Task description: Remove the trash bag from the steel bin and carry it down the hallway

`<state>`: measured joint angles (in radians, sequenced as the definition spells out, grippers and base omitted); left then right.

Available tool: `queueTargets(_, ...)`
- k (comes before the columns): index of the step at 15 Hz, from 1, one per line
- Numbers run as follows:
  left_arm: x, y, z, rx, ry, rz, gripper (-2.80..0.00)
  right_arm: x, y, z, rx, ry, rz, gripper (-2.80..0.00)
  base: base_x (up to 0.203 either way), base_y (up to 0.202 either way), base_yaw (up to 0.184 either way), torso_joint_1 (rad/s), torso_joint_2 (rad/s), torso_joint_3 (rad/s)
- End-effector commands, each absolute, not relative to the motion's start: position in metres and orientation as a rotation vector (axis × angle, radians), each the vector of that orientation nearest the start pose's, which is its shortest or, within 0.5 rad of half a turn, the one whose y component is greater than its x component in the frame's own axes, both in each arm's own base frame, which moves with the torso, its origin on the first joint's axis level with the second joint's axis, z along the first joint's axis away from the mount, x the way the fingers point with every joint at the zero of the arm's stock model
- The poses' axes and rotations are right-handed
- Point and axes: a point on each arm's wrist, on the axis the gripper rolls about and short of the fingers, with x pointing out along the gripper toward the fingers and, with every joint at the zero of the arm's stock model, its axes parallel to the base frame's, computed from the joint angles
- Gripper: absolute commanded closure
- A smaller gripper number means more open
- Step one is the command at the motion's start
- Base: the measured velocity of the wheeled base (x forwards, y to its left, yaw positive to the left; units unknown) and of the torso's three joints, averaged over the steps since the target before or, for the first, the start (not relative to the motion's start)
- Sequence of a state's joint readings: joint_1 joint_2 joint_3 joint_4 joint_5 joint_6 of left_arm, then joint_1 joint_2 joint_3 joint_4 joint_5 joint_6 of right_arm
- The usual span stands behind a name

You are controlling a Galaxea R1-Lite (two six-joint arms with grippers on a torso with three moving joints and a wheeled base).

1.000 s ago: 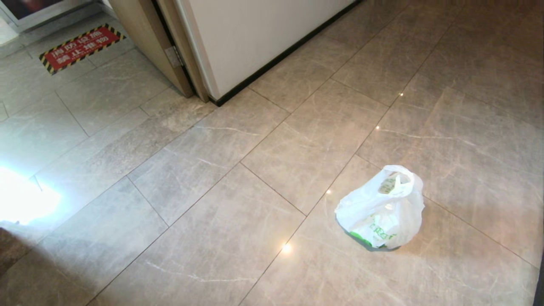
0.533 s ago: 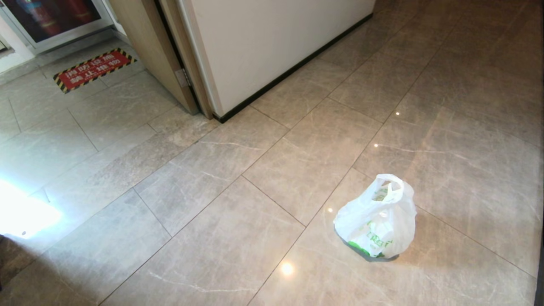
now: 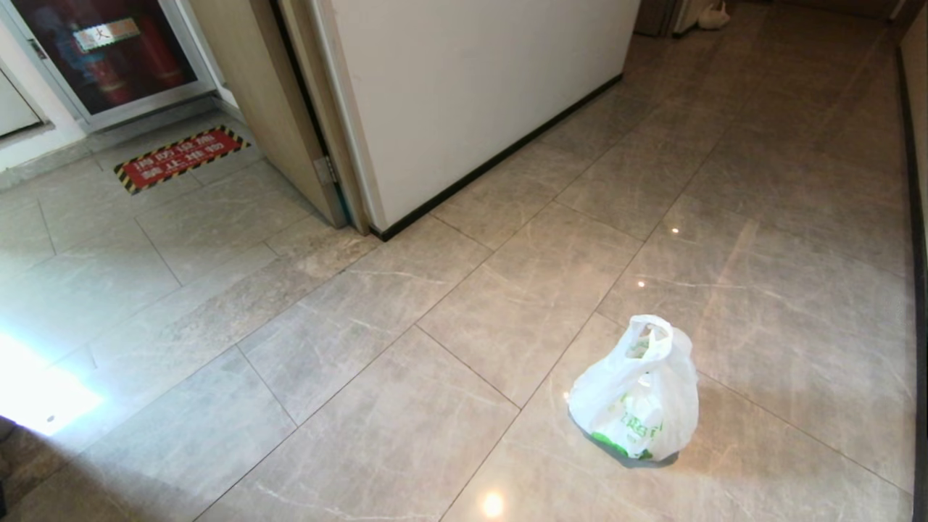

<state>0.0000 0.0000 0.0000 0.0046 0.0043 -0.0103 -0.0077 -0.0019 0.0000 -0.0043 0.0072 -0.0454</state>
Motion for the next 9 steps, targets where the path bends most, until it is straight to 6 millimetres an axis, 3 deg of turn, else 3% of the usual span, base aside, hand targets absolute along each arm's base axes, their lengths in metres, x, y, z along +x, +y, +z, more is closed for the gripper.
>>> queueTargets(1,-0.0228,0.0001,0.075,-0.011,0.005,0.005,0.0,-0.0229,0.0005,0.0759,-0.051,-0.006,0.004,0.0,0.0,0.0,0.0,0.002,0.0,0.198)
queueTargets(9,-0.0228,0.0001,0.075,-0.011,0.005,0.005,0.0,-0.0228,0.0003,0.0758,-0.041,-0.003,-0.002,0.0,0.0,0.0,0.0,0.002,0.0,0.201)
